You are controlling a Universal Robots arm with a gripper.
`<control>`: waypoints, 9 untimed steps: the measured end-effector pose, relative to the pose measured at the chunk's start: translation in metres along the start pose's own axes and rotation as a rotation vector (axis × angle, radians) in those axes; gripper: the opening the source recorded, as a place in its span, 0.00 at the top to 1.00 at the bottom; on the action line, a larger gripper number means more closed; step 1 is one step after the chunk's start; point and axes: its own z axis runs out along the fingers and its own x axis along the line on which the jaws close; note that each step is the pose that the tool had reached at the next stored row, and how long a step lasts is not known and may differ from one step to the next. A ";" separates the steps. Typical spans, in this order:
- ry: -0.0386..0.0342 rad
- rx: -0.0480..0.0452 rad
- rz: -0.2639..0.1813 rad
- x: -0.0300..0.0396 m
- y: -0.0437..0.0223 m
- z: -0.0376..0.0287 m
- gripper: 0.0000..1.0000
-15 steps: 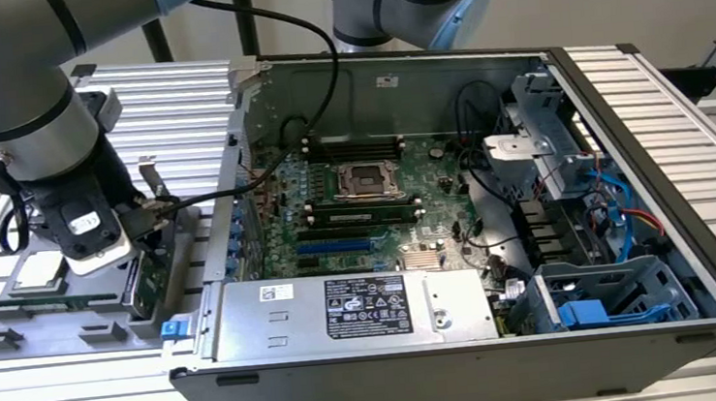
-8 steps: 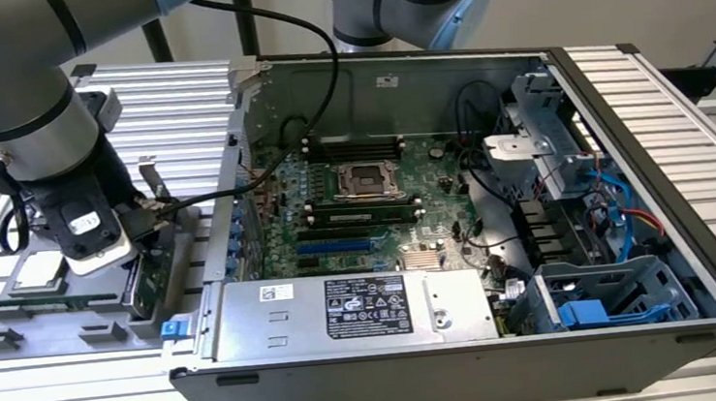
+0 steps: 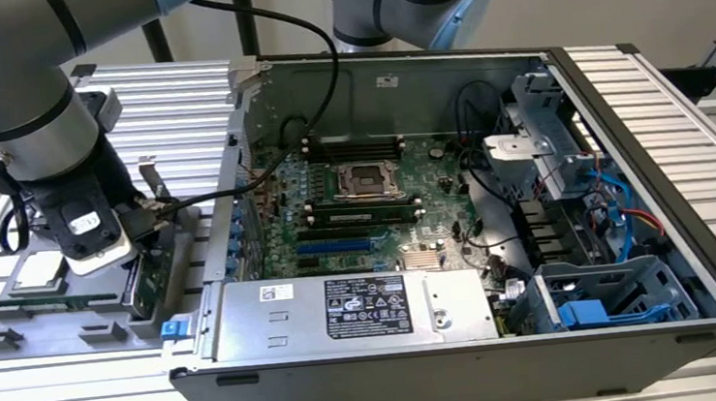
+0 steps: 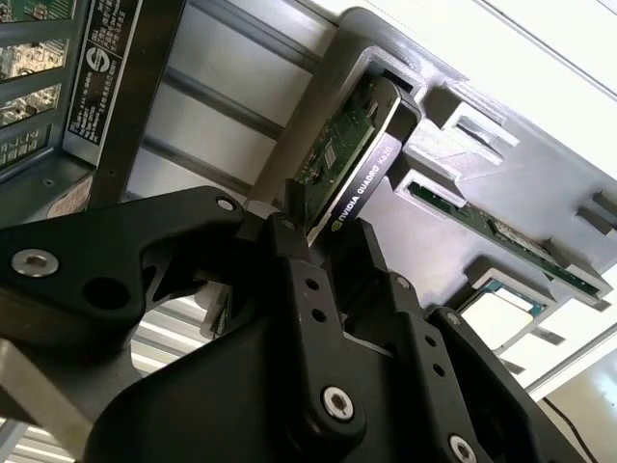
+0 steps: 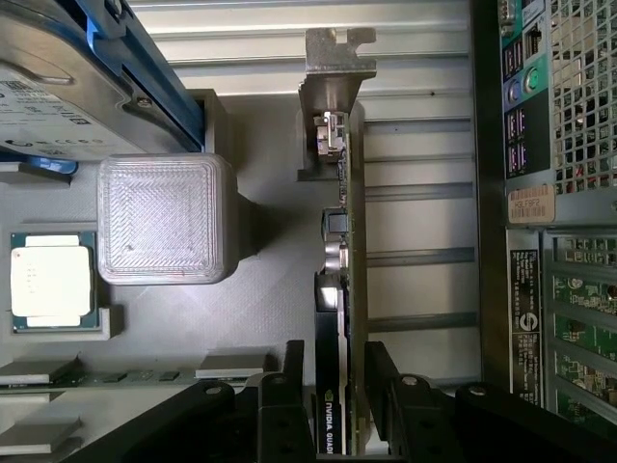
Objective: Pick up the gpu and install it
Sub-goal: 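Pick up the gpu and move the gpu toward the slot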
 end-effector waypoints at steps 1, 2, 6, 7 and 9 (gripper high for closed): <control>0.0000 0.0000 0.000 0.0000 0.0000 0.0000 0.00; 0.0000 0.0000 0.000 0.0000 0.0000 0.0000 0.00; 0.0001 0.0000 0.000 0.0000 0.0000 0.0000 1.00; 0.0001 0.0001 0.000 0.0000 0.0000 0.0000 1.00; 0.0001 0.0001 0.000 0.0000 0.0000 0.0000 1.00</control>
